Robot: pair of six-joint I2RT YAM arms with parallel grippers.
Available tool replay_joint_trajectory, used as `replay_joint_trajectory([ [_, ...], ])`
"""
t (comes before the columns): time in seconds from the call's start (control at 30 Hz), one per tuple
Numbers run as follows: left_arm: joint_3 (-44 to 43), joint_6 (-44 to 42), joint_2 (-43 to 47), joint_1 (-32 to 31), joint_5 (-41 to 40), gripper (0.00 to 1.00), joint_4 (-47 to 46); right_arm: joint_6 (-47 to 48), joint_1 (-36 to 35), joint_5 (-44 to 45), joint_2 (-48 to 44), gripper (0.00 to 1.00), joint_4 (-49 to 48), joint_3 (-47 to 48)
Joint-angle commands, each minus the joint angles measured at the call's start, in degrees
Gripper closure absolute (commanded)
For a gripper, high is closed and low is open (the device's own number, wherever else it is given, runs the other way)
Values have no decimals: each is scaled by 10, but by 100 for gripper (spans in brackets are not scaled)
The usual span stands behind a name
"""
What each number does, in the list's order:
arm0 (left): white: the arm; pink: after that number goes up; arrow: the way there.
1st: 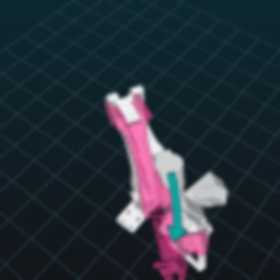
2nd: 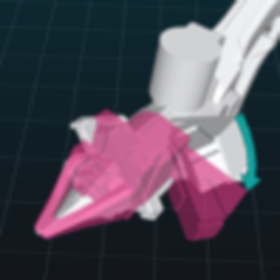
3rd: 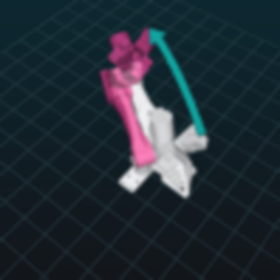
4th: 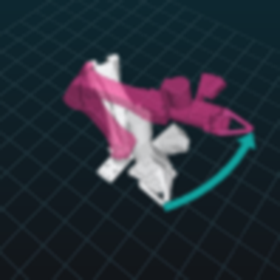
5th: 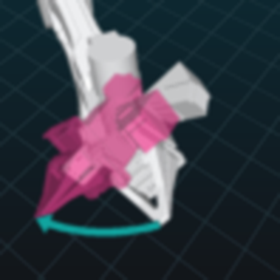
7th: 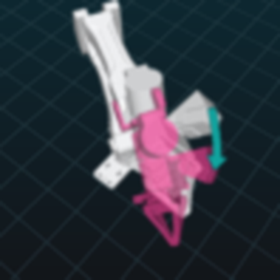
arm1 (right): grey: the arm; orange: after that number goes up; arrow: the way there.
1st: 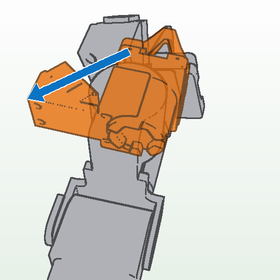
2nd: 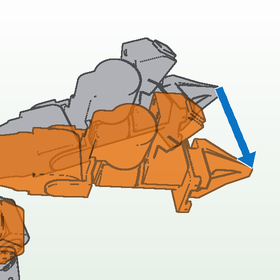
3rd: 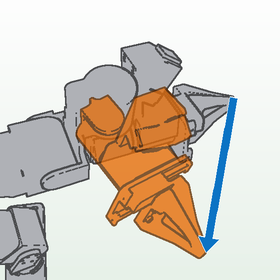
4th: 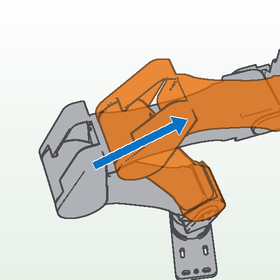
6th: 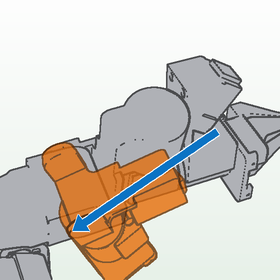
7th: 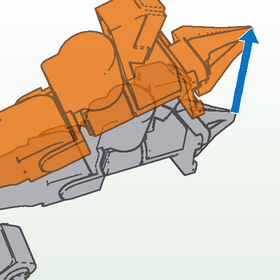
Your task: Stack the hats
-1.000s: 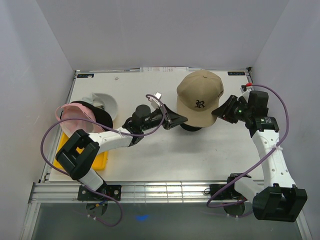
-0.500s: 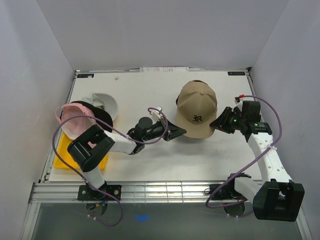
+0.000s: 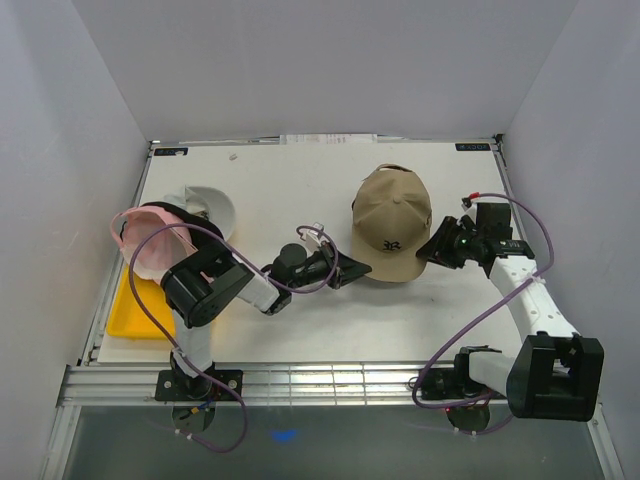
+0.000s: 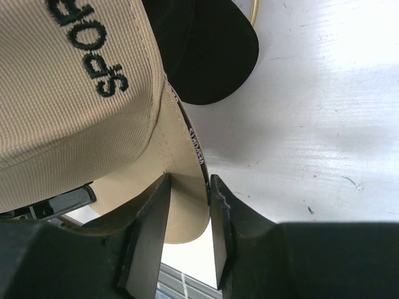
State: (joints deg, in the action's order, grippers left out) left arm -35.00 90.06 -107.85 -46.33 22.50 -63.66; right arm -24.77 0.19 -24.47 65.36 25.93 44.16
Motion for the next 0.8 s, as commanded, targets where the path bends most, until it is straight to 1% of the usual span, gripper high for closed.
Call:
replay_joint_trajectory([
  [0.0,-13,-8,-17,-23,66,100,71,4,-9,-17,4,62,-60,11],
  [0.13,-21,-14,-13,-18,55,100,103,7,-9,-5,9,57,-59,15],
  [0.17,-22,-14,-12,-17,54,97,108,8,-9,-3,11,56,-59,15],
  [0.23,-23,-13,-12,-14,51,96,120,9,-9,-2,14,55,-59,16],
  [0.27,-23,-11,-13,-13,50,94,121,9,-9,-2,15,55,-60,17],
  [0.3,-24,-11,-13,-14,50,86,122,9,-9,-2,17,54,-59,16],
  [0.37,-28,-12,-14,-13,48,81,129,9,-9,-1,20,54,-59,18],
  [0.4,-29,-13,-14,-13,48,73,132,9,-9,0,21,54,-59,18],
  [0.43,-30,-14,-15,-12,47,70,137,10,-9,3,21,54,-59,19],
  [0.5,-29,-14,-14,-13,45,66,139,10,-9,10,26,53,-59,20],
  [0.53,-29,-15,-15,-12,45,62,139,11,-9,12,28,53,-59,21],
  [0.77,-27,-19,-10,-10,46,52,144,16,-9,18,38,52,-59,21],
])
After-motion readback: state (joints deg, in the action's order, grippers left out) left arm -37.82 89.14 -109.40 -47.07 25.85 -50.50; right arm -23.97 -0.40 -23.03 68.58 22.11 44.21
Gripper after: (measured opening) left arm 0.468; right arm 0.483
